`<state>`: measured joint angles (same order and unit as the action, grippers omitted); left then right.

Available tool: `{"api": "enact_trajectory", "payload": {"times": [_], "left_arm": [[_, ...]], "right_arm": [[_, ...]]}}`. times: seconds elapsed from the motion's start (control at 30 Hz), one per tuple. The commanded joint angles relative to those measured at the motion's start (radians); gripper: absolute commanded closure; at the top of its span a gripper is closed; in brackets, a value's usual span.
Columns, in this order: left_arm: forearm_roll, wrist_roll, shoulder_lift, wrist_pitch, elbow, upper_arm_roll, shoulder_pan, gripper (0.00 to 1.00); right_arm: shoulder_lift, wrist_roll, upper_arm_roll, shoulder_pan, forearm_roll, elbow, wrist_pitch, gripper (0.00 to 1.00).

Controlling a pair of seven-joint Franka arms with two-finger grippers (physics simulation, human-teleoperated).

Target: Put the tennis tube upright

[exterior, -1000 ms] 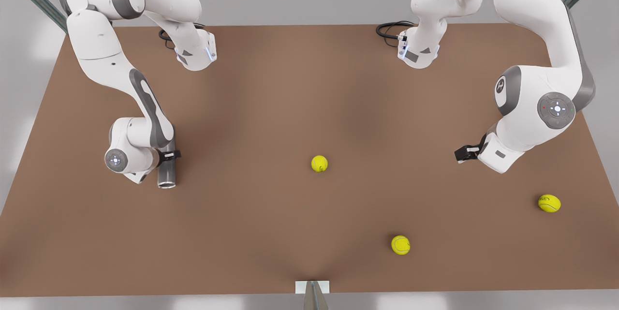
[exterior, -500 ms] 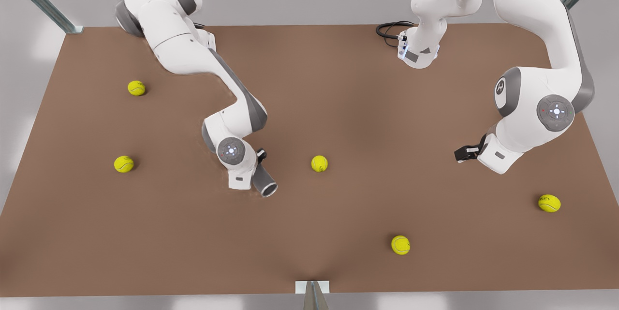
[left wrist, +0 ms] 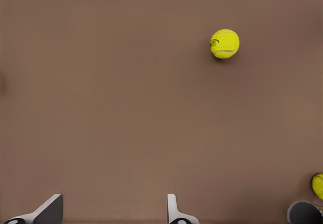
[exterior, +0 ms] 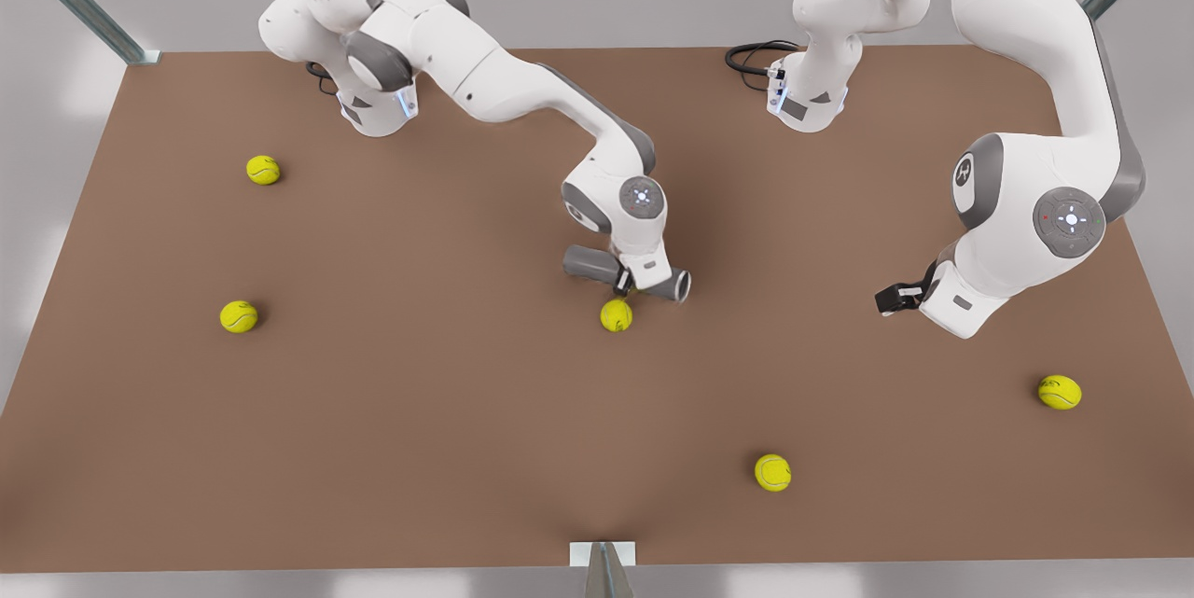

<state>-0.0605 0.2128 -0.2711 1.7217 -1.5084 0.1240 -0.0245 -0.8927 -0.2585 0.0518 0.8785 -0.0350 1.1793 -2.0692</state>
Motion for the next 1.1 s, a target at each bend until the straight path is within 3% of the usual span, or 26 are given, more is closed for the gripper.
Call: {"api": "enact_trajectory", "payload": {"times": [0.0, 0.2, 0.23, 0.27, 0.33, 0.6, 0.67, 0.73, 0.8, 0.83, 0.87, 0.93, 0.97, 1.03, 1.07], "left_arm": [[-0.001, 0.004, 0.001, 0.003, 0.000, 0.000, 0.000, 0.00], [-0.001, 0.004, 0.000, 0.007, 0.000, 0.000, 0.000, 0.00], [-0.001, 0.004, -0.002, 0.007, 0.000, 0.000, 0.000, 0.00], [-0.001, 0.004, -0.005, 0.009, 0.000, 0.000, 0.000, 0.00], [-0.001, 0.004, -0.005, 0.012, 0.000, 0.000, 0.000, 0.00], [-0.001, 0.004, -0.007, 0.016, 0.000, 0.000, 0.000, 0.00], [0.001, 0.004, -0.014, 0.016, 0.000, 0.000, 0.000, 0.00], [0.014, 0.002, -0.020, -0.016, 0.002, 0.002, 0.000, 0.00], [0.119, -0.071, -0.086, -0.088, 0.010, 0.002, -0.014, 0.00], [0.178, -0.297, -0.146, -0.114, 0.008, 0.000, -0.034, 0.00], [0.373, -0.530, -0.259, -0.117, 0.008, 0.000, -0.061, 0.00], [0.515, -0.714, -0.365, -0.100, -0.015, -0.001, -0.103, 0.00], [0.553, -0.794, -0.362, -0.021, -0.094, -0.001, -0.101, 0.00], [0.911, -1.110, -0.263, 0.266, -0.459, -0.038, -0.081, 0.00], [1.022, -1.178, -0.231, 0.294, -0.533, -0.038, -0.068, 0.00]], "right_arm": [[0.000, -0.028, 0.000, 0.020, -0.006, 0.002, -0.028, 0.37], [-0.005, 0.008, 0.005, 0.063, -0.005, 0.008, -0.028, 0.36], [-0.006, 0.010, 0.005, 0.068, -0.003, 0.008, -0.028, 0.28], [-0.008, 0.028, 0.005, 0.068, -0.003, 0.010, -0.028, 0.26], [-0.012, 0.045, 0.005, 0.079, -0.005, 0.010, -0.029, 0.00], [-0.003, 0.038, 0.005, 0.066, 0.030, 0.013, -0.046, 0.00], [0.165, 0.039, 0.014, 0.005, 0.194, 0.071, 0.026, 0.00], [0.418, 0.194, 0.016, -0.222, 0.339, 0.068, 0.456, 0.00], [0.558, 0.228, -0.043, -0.452, 0.249, 0.074, 0.724, 0.00], [0.609, 0.237, -0.036, -0.561, 0.136, 0.089, 0.764, 0.00], [0.607, 0.318, -0.041, -0.630, 0.104, 0.089, 0.782, 0.00], [0.603, 0.343, -0.047, -0.719, 0.046, 0.036, 0.822, 0.00], [0.604, 0.378, -0.047, -0.733, 0.017, 0.036, 0.824, 0.00], [0.549, 0.415, -0.041, -0.843, 0.101, -0.030, 0.773, 0.00], [0.552, 0.348, -0.038, -0.837, 0.104, -0.055, 0.779, 0.00]]}}
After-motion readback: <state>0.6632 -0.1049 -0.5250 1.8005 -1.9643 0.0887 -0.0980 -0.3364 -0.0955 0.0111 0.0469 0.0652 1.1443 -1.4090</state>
